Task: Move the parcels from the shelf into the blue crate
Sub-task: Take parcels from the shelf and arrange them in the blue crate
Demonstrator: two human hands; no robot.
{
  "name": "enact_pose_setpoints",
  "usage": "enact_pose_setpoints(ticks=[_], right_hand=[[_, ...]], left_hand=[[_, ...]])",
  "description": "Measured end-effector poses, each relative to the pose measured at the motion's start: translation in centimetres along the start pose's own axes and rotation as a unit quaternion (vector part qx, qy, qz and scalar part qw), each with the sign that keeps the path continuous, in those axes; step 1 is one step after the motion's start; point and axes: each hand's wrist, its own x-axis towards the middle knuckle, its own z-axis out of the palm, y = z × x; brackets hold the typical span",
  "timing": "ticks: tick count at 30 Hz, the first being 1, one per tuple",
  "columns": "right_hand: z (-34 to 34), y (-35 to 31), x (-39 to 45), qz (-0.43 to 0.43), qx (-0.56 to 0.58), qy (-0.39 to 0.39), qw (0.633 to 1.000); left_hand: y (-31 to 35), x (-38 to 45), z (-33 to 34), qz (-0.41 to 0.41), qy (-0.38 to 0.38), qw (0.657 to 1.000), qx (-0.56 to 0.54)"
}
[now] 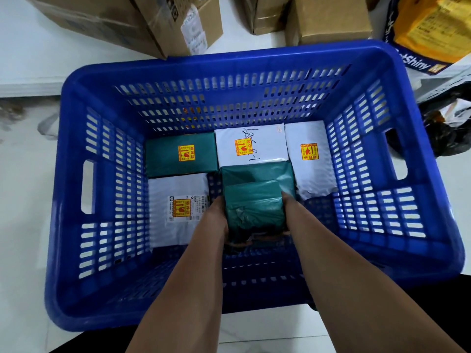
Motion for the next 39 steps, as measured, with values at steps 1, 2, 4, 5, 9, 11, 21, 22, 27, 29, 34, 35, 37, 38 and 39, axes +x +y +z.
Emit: enact_pose_setpoints(ticks=[1, 2, 4, 5, 9, 11, 21, 22, 27, 29, 34, 35, 37, 38, 39], right_hand=[[-0.1, 0.0, -0.1, -0.008, -0.003, 0.002, 1.000], [-0.2, 0.1, -1.3, -0.017, -0.021, 0.007, 1.000], [0.0, -0.1, -1.5, -0.006, -0.006, 0.006, 1.000], [0.0, 0.0, -1.0, -0.007, -0.004, -0.003, 1.000], [-0.2, 0.6, -0.4, -0.001, 0.029, -0.031, 0.999], [-0.4, 0.6, -1.2, 0.001, 0.006, -0.038, 0.999], [-3.1, -0.8, -9.3, -0.130, 0.068, -0.147, 0.978], [-3.6, -0.8, -9.7, -0.165, 0.074, -0.147, 0.972], [-5.8, -1.1, -13.4, -0.230, 0.169, -0.256, 0.924], [-6.2, -1.3, -13.9, -0.264, 0.099, -0.262, 0.923], [-5.6, 0.0, -12.7, -0.307, -0.126, -0.245, 0.911], [-5.3, 0.6, -12.2, -0.307, -0.137, -0.220, 0.916], [-4.8, 1.9, -10.7, -0.291, -0.126, -0.202, 0.926], [-4.8, 2.4, -9.8, -0.279, -0.114, -0.190, 0.934], [-4.7, 2.9, -8.9, -0.278, -0.104, -0.171, 0.940]], left_hand=[[-0.1, 0.0, -0.1, 0.000, 0.001, 1.000, -0.001], [-0.1, 0.3, -0.1, -0.003, 0.003, 1.000, -0.002], [0.0, 0.1, -0.1, -0.006, 0.004, 1.000, 0.005], [0.0, 0.0, -0.1, -0.009, 0.002, 1.000, 0.014], [0.2, -0.8, 0.1, -0.024, -0.002, 1.000, 0.020], [0.4, -1.4, 0.0, -0.024, -0.005, 0.999, 0.025], [2.1, -10.1, -0.7, 0.055, -0.093, 0.990, 0.092], [2.5, -10.8, -0.9, 0.094, -0.090, 0.987, 0.089], [3.7, -13.4, -1.3, 0.255, -0.124, 0.951, 0.125], [3.6, -13.5, -2.0, 0.277, -0.122, 0.933, 0.196], [0.8, -12.3, -3.6, 0.313, -0.033, 0.886, 0.341], [0.3, -11.8, -4.1, 0.303, -0.021, 0.889, 0.343], [-0.2, -10.1, -5.3, 0.282, 0.067, 0.903, 0.318], [-0.2, -9.5, -5.9, 0.279, 0.156, 0.902, 0.292], [-0.1, -8.9, -6.4, 0.288, 0.247, 0.885, 0.270]])
